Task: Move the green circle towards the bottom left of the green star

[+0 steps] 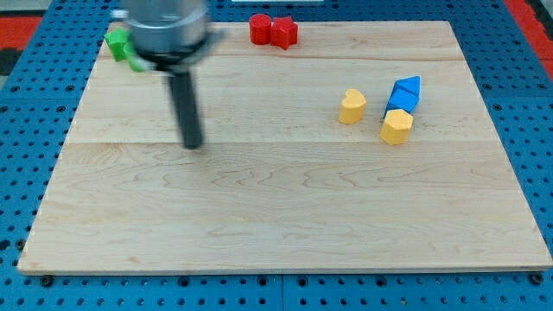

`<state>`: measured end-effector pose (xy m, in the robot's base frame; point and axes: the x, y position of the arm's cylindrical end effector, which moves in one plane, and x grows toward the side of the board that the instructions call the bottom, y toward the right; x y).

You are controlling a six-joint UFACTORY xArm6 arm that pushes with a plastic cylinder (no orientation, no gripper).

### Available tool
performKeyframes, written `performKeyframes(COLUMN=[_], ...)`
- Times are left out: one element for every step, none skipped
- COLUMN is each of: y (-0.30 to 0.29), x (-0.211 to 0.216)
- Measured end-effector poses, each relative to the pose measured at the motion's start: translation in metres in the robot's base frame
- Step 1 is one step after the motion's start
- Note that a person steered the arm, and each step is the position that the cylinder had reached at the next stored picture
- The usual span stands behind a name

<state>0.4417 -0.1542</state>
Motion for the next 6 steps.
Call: performKeyframes(y=[-0.074, -0.117, -0.136, -0.128, -0.090, -0.046], x=[-0.035, -0.096, -0.161, -0.199, -0.191, -0.172])
